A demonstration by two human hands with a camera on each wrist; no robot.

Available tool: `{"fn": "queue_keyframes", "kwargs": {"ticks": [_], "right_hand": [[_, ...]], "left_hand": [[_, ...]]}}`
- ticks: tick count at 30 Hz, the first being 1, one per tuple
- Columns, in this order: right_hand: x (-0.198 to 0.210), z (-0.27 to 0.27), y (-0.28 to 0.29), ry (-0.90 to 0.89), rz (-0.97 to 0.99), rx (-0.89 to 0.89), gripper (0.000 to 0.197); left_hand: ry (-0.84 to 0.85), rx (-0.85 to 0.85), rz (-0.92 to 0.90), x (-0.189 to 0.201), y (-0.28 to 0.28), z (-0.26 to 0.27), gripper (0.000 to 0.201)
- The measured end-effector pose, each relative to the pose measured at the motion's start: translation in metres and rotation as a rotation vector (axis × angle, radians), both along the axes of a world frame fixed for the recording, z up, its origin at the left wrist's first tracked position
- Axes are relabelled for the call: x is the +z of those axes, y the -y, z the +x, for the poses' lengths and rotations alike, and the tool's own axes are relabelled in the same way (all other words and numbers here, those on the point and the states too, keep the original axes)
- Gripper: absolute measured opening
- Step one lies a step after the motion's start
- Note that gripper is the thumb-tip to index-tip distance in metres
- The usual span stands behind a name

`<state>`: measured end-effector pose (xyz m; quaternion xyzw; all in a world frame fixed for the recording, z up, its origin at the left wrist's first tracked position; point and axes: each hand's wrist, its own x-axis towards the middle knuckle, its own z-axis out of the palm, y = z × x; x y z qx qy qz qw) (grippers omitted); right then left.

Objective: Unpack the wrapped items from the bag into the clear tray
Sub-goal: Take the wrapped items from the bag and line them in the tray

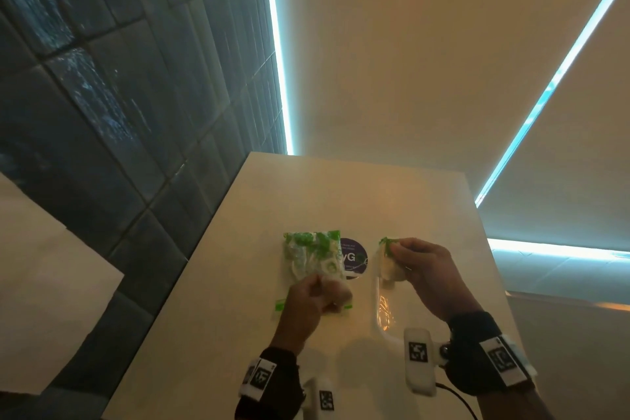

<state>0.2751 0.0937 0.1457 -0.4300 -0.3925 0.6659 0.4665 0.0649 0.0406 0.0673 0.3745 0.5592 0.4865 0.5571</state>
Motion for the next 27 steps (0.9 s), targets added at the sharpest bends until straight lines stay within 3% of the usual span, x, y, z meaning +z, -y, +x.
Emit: {"fn": "queue_keyframes", "kwargs": {"ticks": [4,9,13,16,21,27], "right_hand": [[-0.012,-0.003,0.001,0.218,0.025,-0.049,0.017],[-0.014,-0.012,0.008,0.349,0.133,0.161,0.01],[-0.012,-0.021,0.012,0.414,0.212,0.39,0.009],[-0.006,-0.025,0.013,0.389,0.228,0.493,0.009],[0.004,-0.031,0.013,0.314,0.268,0.35,0.012],[0.001,-0.035,0.013,0.302,0.238,0.204,0.014]], "left_hand": [[0.1,0.063,0.052,0.018,-0.001,-0.007,0.01],[0.158,0.296,0.076,0.035,-0.009,-0.005,0.014],[0.033,0.381,0.052,0.031,-0.016,0.0,0.011],[-0.071,0.316,0.058,0.027,-0.015,0.002,0.012],[-0.054,0.128,0.089,0.028,-0.008,0.006,0.008],[0.048,0.085,0.077,0.032,-0.007,0.003,0.017]]}}
